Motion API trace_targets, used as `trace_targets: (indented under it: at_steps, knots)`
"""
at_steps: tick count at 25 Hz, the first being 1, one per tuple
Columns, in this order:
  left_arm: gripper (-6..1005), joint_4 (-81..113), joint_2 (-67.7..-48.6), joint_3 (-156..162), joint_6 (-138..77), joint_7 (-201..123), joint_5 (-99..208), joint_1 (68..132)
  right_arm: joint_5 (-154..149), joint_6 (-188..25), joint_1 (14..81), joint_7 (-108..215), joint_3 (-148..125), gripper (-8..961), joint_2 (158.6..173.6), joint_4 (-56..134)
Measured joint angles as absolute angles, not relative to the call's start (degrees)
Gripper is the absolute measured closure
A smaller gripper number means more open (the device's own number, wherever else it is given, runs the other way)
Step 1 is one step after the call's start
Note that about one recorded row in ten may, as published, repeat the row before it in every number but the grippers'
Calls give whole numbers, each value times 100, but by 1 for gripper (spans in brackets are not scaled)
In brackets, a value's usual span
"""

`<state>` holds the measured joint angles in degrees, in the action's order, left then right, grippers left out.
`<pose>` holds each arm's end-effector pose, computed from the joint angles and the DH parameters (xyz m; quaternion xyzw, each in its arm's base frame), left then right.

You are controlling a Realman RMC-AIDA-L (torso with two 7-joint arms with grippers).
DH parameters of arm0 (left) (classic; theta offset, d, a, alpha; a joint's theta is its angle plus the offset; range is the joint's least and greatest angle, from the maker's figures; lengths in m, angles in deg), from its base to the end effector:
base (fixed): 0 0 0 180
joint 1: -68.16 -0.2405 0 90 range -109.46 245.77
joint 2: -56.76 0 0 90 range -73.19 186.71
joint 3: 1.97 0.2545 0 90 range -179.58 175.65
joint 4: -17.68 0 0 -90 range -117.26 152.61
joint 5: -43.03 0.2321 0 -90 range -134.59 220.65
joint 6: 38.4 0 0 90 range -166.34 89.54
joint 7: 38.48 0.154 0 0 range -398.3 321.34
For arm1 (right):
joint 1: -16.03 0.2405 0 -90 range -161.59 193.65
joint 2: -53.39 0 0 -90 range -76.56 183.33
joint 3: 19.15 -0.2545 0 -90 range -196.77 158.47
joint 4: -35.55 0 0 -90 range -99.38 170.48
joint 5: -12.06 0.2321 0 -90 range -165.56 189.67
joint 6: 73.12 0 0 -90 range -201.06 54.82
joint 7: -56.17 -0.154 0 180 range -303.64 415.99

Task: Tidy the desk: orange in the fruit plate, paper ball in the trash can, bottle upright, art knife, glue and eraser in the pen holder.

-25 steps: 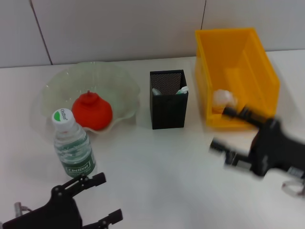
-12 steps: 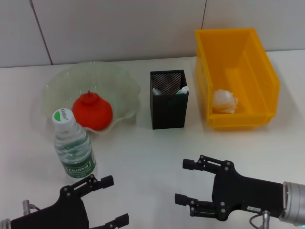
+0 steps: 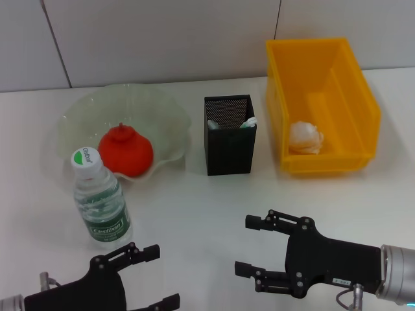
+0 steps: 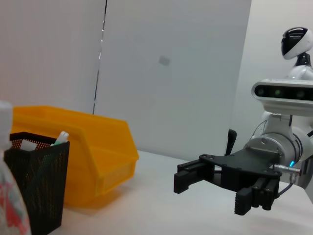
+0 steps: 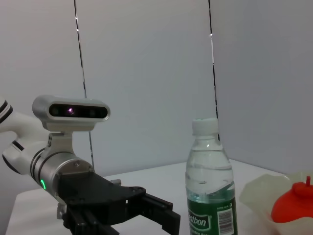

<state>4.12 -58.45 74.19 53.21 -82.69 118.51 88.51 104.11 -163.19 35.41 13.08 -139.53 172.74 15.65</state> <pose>-0.3038 0.2449 -0.0696 -0.9297 -0.1292 -0.3294 0.1021 0.2954 0.2633 -0.0689 -0.9248 0.0995 0.3303 0.1604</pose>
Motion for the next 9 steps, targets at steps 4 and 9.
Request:
trace_targets:
  at_steps: [4, 9]
  knots:
    - [150, 355, -5852, 7354, 5198, -8332, 11862, 8861, 10420, -16319, 3544, 1298, -13971, 178, 17274, 1571]
    - [150, 333, -5801, 7101, 5116, -8506, 11876, 8860, 10433, -16304, 3546, 1291, -13988, 178, 17274, 1576]
